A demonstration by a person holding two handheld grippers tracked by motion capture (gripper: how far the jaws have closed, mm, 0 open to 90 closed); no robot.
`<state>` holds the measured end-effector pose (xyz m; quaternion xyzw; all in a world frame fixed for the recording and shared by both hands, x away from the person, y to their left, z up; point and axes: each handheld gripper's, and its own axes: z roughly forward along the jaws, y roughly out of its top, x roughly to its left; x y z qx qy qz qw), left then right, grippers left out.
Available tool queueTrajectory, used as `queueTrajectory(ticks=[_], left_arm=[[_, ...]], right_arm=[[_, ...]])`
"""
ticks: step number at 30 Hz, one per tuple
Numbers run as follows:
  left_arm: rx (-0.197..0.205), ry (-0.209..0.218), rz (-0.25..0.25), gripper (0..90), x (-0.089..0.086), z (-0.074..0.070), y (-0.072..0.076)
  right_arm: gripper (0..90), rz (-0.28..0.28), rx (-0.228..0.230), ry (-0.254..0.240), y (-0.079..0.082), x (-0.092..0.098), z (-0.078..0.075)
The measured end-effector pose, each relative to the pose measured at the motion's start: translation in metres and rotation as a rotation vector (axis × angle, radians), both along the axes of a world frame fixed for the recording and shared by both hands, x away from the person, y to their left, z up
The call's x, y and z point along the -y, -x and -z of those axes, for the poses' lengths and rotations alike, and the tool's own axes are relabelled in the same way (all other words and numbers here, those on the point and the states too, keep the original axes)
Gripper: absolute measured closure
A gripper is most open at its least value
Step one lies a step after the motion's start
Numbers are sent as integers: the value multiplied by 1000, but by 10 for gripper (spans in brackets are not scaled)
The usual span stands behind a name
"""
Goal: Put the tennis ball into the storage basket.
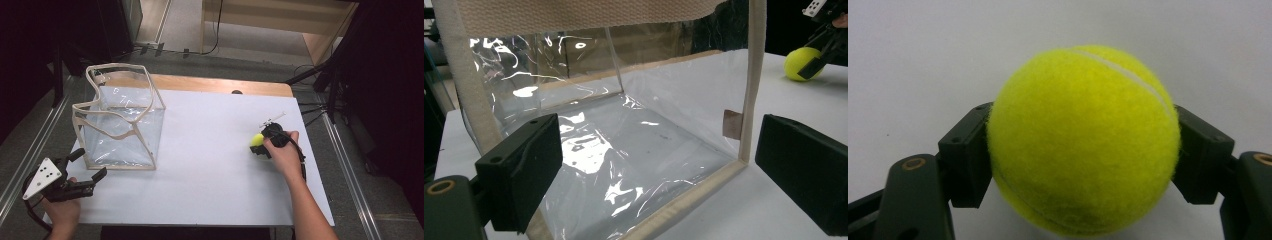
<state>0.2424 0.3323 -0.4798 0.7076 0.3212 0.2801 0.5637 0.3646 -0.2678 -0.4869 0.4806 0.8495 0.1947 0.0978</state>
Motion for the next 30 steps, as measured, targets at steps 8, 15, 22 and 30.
queueTrajectory(ticks=[8,15,22,30], left_arm=[[-1,0,1,53,0,0,0],[0,0,1,53,0,0,0],[0,0,1,53,0,0,0],[0,1,1,53,0,0,0]], right_arm=[[231,-2,10,2,-1,0,0],[231,-14,9,-6,0,-1,-3],[231,-36,11,-7,0,-7,-8],[232,-61,18,-29,0,-17,-14]])
